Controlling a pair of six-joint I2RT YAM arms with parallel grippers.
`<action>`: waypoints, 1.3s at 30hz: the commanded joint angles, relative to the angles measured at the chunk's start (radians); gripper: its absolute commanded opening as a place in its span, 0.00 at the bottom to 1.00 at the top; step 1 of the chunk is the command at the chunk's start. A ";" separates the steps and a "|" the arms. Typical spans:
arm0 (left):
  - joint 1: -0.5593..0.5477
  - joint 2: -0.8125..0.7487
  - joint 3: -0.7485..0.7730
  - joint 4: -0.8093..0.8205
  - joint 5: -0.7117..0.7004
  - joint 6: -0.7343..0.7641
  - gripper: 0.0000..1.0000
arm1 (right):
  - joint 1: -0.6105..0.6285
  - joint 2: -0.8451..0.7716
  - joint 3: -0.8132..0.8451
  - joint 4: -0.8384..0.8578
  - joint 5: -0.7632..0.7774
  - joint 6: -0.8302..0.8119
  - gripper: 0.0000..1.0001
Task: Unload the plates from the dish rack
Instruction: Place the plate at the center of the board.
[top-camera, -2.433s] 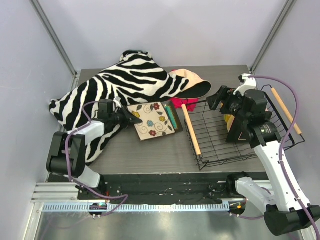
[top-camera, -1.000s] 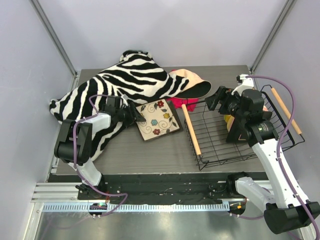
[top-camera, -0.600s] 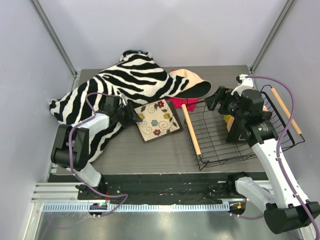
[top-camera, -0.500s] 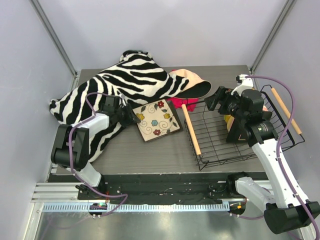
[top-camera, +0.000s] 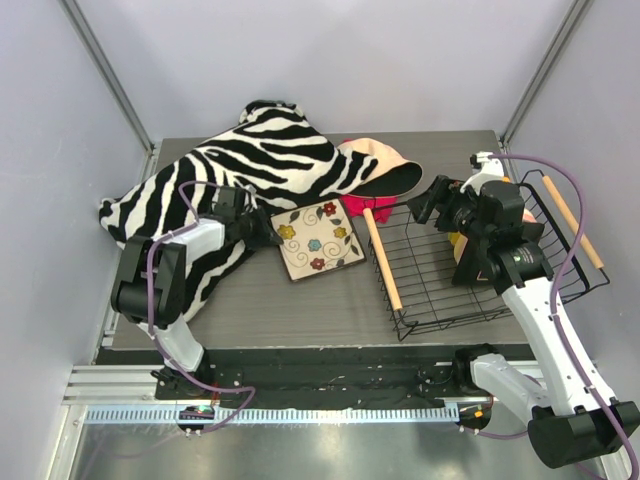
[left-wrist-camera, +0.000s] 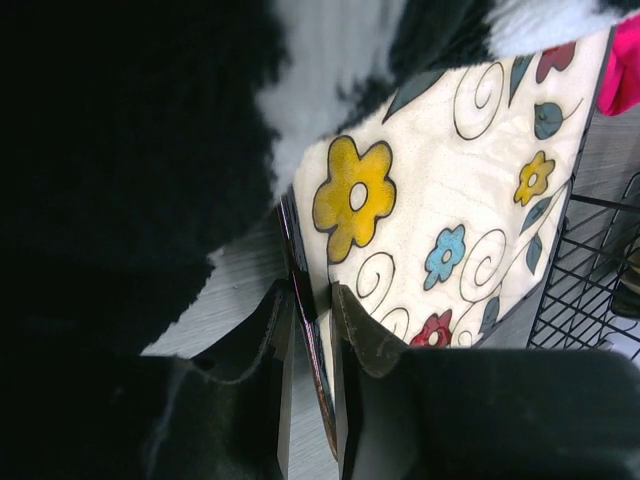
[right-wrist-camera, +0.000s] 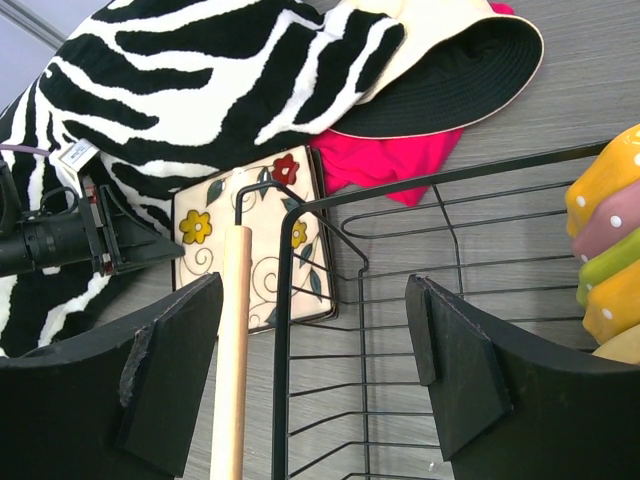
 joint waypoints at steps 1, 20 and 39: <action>-0.016 0.020 0.059 0.033 0.009 0.013 0.20 | 0.001 -0.024 0.000 0.049 -0.005 0.015 0.82; -0.025 -0.067 0.106 -0.048 -0.087 0.065 0.59 | -0.001 -0.050 0.008 0.019 0.010 0.024 0.82; -0.025 -0.293 0.451 -0.402 -0.061 0.315 0.78 | -0.024 0.155 0.387 -0.549 0.439 0.107 0.91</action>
